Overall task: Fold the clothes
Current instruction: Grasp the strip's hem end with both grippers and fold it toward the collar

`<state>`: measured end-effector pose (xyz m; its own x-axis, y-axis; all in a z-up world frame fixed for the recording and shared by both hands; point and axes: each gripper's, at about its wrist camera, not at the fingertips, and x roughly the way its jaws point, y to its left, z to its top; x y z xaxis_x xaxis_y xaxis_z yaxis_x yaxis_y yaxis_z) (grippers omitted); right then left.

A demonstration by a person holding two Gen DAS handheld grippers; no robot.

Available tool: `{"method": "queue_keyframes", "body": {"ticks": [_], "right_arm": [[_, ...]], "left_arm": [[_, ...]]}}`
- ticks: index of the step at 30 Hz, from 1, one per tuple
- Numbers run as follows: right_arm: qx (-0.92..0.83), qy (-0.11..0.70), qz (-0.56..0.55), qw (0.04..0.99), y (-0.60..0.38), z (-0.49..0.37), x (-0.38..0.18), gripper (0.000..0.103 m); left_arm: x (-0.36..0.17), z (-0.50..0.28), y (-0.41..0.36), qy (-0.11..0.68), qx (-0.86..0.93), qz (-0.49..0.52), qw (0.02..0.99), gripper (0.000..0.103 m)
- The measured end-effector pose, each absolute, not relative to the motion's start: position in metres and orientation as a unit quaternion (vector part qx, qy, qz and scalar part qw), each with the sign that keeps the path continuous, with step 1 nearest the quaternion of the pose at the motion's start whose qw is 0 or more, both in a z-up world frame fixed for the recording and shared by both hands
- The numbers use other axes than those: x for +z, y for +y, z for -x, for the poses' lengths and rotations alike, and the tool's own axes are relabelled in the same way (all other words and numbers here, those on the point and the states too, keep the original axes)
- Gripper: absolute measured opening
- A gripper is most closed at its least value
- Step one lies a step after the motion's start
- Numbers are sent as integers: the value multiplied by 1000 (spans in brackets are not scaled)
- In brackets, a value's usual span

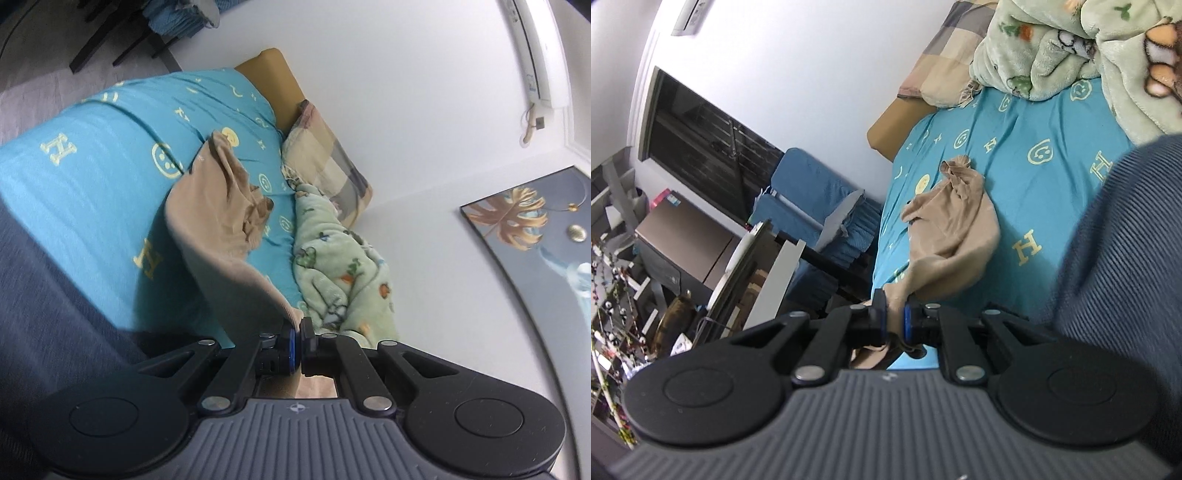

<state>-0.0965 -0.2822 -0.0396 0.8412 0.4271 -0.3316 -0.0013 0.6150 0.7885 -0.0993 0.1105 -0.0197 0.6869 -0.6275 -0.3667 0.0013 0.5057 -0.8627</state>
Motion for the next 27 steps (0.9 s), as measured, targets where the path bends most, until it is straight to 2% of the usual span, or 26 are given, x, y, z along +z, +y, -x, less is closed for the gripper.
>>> {"method": "queue_keyframes", "body": {"ticks": [9, 14, 21, 27], "right_arm": [[109, 270, -374, 881, -272, -19, -37, 13], [91, 290, -329, 894, -264, -96, -49, 13], [79, 326, -255, 907, -251, -182, -91, 13], [65, 363, -186, 911, -236, -227, -140, 13]], "left_arm": [[-18, -19, 92, 340, -166, 410, 830, 3], [-31, -93, 70, 328, -150, 331, 872, 3], [-80, -172, 42, 341, -135, 200, 909, 3], [-135, -217, 25, 372, -128, 138, 909, 3]]}}
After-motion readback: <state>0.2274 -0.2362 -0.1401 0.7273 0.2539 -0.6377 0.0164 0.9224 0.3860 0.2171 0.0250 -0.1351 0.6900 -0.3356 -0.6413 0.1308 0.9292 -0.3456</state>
